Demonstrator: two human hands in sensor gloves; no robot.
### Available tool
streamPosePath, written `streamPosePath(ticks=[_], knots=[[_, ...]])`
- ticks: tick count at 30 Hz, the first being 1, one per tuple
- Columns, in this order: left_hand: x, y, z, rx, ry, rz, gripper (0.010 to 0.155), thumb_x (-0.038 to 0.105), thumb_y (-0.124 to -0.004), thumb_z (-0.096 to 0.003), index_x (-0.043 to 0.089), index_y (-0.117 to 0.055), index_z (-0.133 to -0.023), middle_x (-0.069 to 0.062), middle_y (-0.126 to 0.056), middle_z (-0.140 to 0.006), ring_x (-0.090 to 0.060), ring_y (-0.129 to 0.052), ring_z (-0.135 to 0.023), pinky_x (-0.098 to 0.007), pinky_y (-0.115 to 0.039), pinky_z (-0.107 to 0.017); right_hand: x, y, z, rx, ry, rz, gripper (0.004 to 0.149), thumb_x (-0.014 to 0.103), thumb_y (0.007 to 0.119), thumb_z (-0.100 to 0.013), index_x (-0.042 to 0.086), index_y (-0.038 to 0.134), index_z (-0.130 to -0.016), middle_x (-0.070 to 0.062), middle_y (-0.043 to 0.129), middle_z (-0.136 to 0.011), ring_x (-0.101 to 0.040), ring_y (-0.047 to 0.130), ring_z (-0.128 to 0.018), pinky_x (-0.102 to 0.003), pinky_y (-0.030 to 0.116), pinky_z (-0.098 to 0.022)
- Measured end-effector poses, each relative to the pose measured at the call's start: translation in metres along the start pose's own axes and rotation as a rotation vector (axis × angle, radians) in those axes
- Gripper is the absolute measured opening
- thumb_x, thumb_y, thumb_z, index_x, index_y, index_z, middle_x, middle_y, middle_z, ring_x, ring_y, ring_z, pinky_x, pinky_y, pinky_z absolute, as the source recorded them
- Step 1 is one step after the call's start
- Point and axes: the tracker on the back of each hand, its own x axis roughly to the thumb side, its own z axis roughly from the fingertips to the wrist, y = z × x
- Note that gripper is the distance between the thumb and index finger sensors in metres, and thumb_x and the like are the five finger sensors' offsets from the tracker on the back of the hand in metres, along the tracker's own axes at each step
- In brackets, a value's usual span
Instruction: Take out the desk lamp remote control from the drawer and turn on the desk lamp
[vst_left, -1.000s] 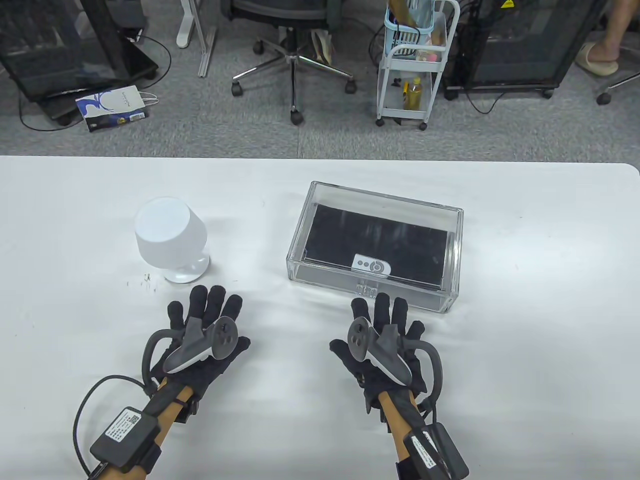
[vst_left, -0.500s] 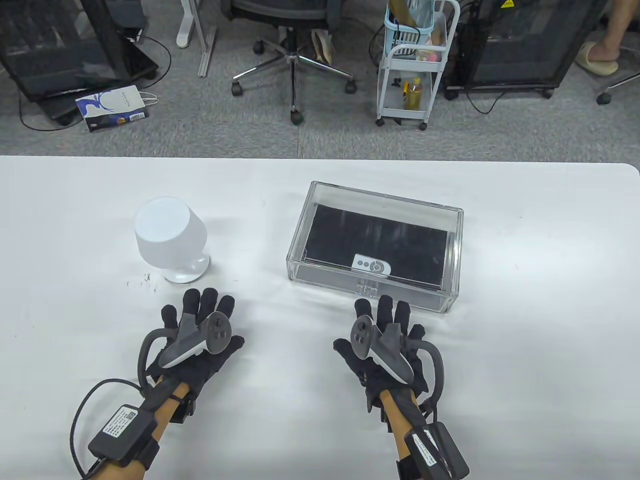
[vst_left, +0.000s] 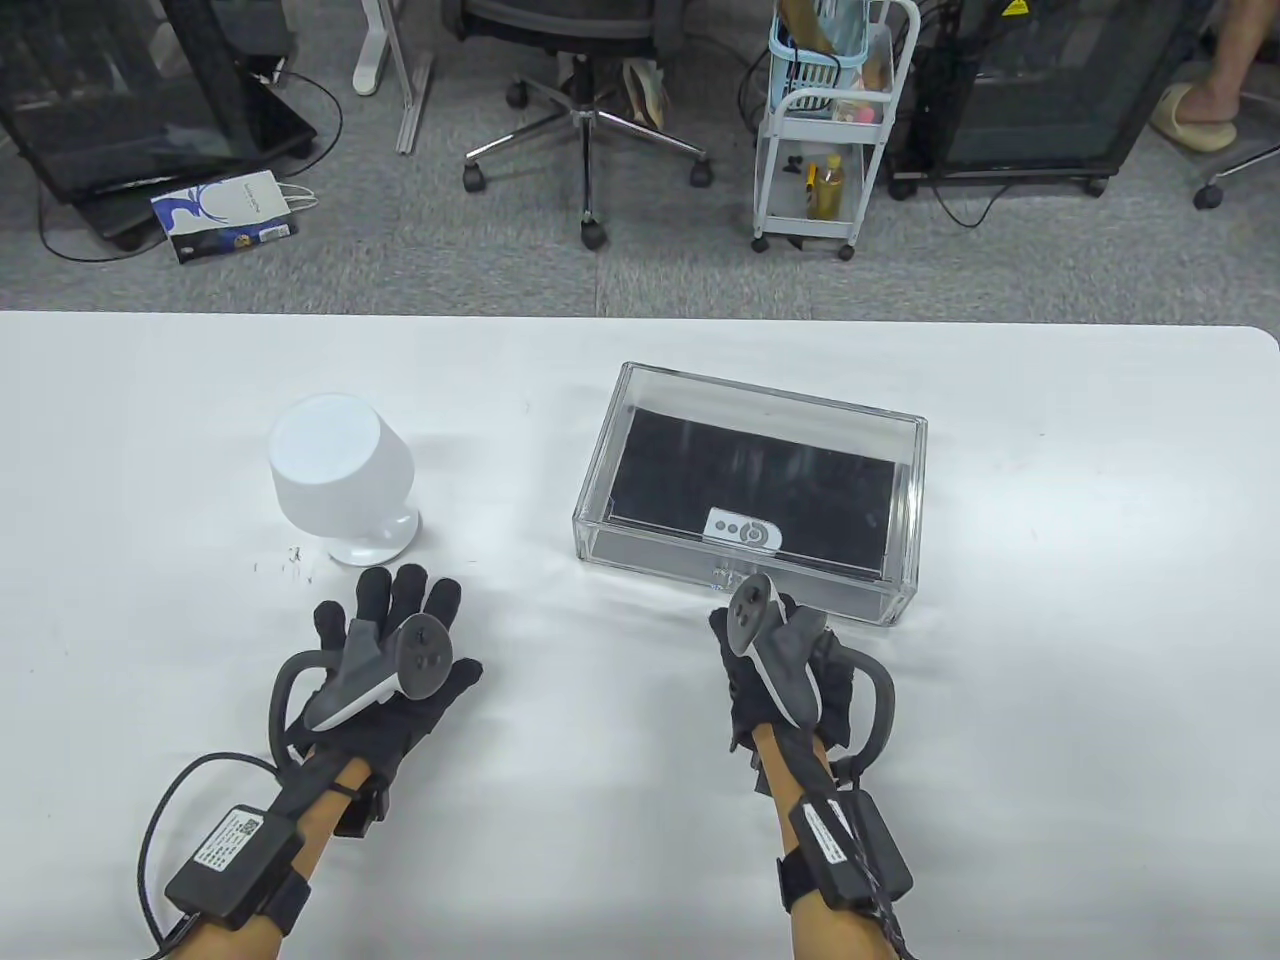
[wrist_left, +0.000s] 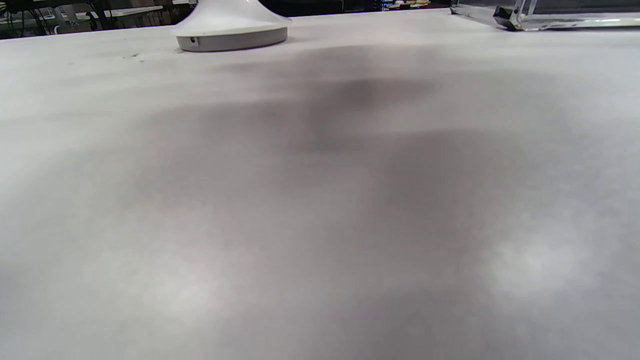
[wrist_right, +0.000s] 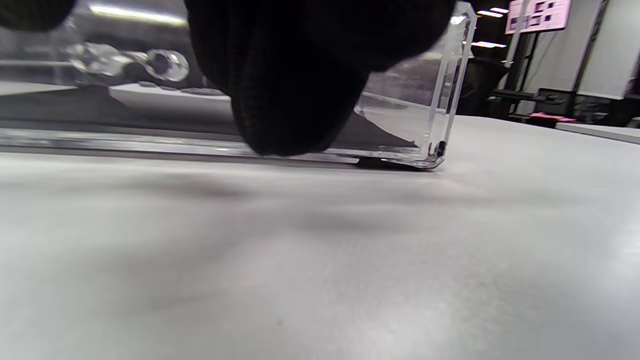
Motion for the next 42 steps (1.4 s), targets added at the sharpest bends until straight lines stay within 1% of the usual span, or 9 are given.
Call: streamPosePath(ticks=[5,8,10,14,19,24,27,33,42], knots=[[0.002,-0.001,-0.001,-0.004,-0.007,0.008,0.077,0.075,-0.034,-0.0404,0.048,0.01,-0.097,0.008,0.016,-0.113,-0.029,0.015,-0.108,-0.068,-0.005,-0.069,0.022,0.008,-0.011,0.018,0.109,0.028,0.085,0.089,0.064,-0.032,0.023,0.082,-0.082,0.008,0.106,-0.048,-0.004,0.106,-0.02,-0.014,0.088,-0.013],[0.005,-0.002,-0.002,-0.011,-0.015,-0.006,0.077,0.075,-0.034,-0.0404,0.048,0.01,-0.097,0.008,0.016,-0.113,-0.029,0.014,-0.108,-0.069,-0.005,-0.069,0.024,0.01,-0.019,0.057,0.161,-0.011,0.083,0.09,0.065,-0.032,0.022,0.085,-0.074,0.012,0.105,-0.041,0.0,0.104,-0.014,-0.012,0.087,-0.011],[0.007,-0.002,-0.003,-0.014,-0.019,-0.007,0.077,0.076,-0.034,-0.0404,0.049,0.01,-0.097,0.008,0.016,-0.113,-0.029,0.015,-0.108,-0.069,-0.005,-0.069,0.029,0.012,-0.019,0.124,0.131,-0.104,0.074,0.083,0.07,-0.041,0.019,0.083,-0.076,0.014,0.103,-0.042,0.001,0.102,-0.016,-0.012,0.087,-0.013],[0.008,-0.002,-0.004,-0.016,-0.023,0.0,0.077,0.076,-0.034,-0.0405,0.048,0.01,-0.097,0.008,0.016,-0.113,-0.029,0.015,-0.108,-0.069,-0.005,-0.069,0.031,0.011,-0.018,0.032,0.12,-0.005,0.075,0.086,0.071,-0.036,0.02,0.088,-0.068,0.018,0.102,-0.033,0.003,0.101,-0.01,-0.011,0.086,-0.01],[0.008,-0.003,-0.003,-0.018,-0.021,-0.007,0.077,0.076,-0.034,-0.0405,0.048,0.01,-0.097,0.008,0.013,-0.114,-0.029,0.014,-0.108,-0.069,-0.005,-0.069,0.03,0.01,-0.014,0.005,0.117,-0.013,0.075,0.084,0.073,-0.035,0.018,0.09,-0.066,0.015,0.104,-0.031,0.0,0.101,-0.008,-0.013,0.086,-0.008],[0.012,-0.004,-0.002,-0.028,-0.027,-0.029,0.077,0.075,-0.034,-0.0404,0.048,0.009,-0.097,0.008,0.013,-0.114,-0.029,0.014,-0.109,-0.069,-0.005,-0.069,0.03,0.006,-0.019,0.084,0.189,-0.063,0.085,0.088,0.069,-0.034,0.015,0.087,-0.075,0.008,0.107,-0.042,-0.003,0.106,-0.015,-0.014,0.089,-0.011],[0.013,-0.004,-0.002,-0.026,-0.032,-0.034,0.077,0.075,-0.034,-0.0404,0.049,0.01,-0.097,0.008,0.013,-0.114,-0.029,0.014,-0.109,-0.069,-0.005,-0.069,0.031,0.006,-0.02,0.104,0.161,-0.061,0.076,0.082,0.074,-0.038,0.016,0.086,-0.073,0.013,0.106,-0.042,0.0,0.105,-0.015,-0.012,0.089,-0.012],[0.012,-0.002,-0.002,-0.02,-0.034,-0.021,0.077,0.075,-0.034,-0.0405,0.048,0.009,-0.098,0.008,0.013,-0.114,-0.029,0.014,-0.109,-0.069,-0.005,-0.069,0.031,0.007,-0.009,0.011,0.115,-0.032,0.075,0.08,0.076,-0.035,0.014,0.091,-0.065,0.013,0.106,-0.031,-0.002,0.102,-0.007,-0.014,0.087,-0.007],[0.015,-0.002,-0.001,-0.019,-0.038,-0.041,0.077,0.075,-0.034,-0.0405,0.048,0.009,-0.098,0.008,0.013,-0.114,-0.029,0.013,-0.109,-0.069,-0.005,-0.069,0.022,0.006,0.037,0.027,0.025,-0.017,0.075,0.078,0.079,-0.033,0.009,0.094,-0.059,0.007,0.107,-0.024,-0.008,0.101,0.0,-0.019,0.085,-0.002]])
